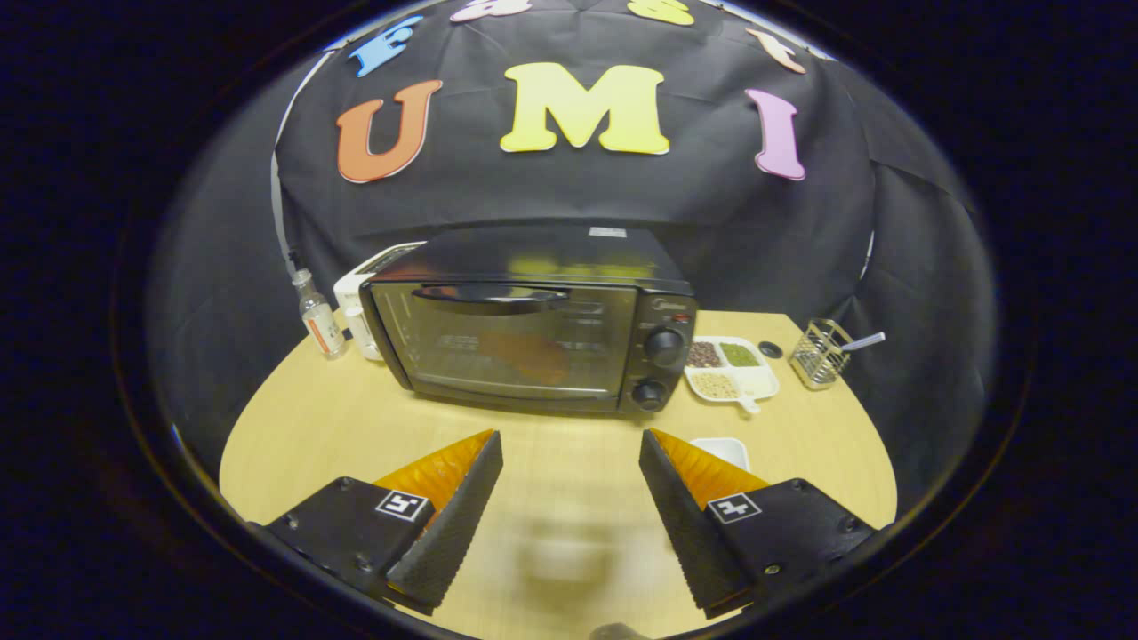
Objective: Open the toaster oven, put the food inside, and close the toaster oven door.
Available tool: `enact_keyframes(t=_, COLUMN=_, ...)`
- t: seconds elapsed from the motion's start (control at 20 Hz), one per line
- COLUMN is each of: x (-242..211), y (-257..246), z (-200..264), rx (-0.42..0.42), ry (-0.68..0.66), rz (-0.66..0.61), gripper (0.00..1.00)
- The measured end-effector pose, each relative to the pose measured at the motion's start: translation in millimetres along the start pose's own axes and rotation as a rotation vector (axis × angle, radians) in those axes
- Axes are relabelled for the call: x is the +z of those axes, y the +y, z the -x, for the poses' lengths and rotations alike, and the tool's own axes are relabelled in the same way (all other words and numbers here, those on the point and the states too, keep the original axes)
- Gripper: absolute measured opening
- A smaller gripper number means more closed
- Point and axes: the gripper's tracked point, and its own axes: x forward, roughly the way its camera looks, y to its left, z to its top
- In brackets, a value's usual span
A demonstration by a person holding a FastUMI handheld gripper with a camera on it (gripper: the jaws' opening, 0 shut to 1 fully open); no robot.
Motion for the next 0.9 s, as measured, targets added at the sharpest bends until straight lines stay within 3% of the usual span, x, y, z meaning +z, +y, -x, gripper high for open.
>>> enact_keyframes(t=0.4, x=-2, y=-133, z=82, rx=-0.069, ry=-0.052, rz=-0.033, gripper=0.99)
enact_keyframes(t=0.9, x=128, y=-257, z=244, rx=-0.015, ry=-0.442, rz=-0.035, gripper=0.99)
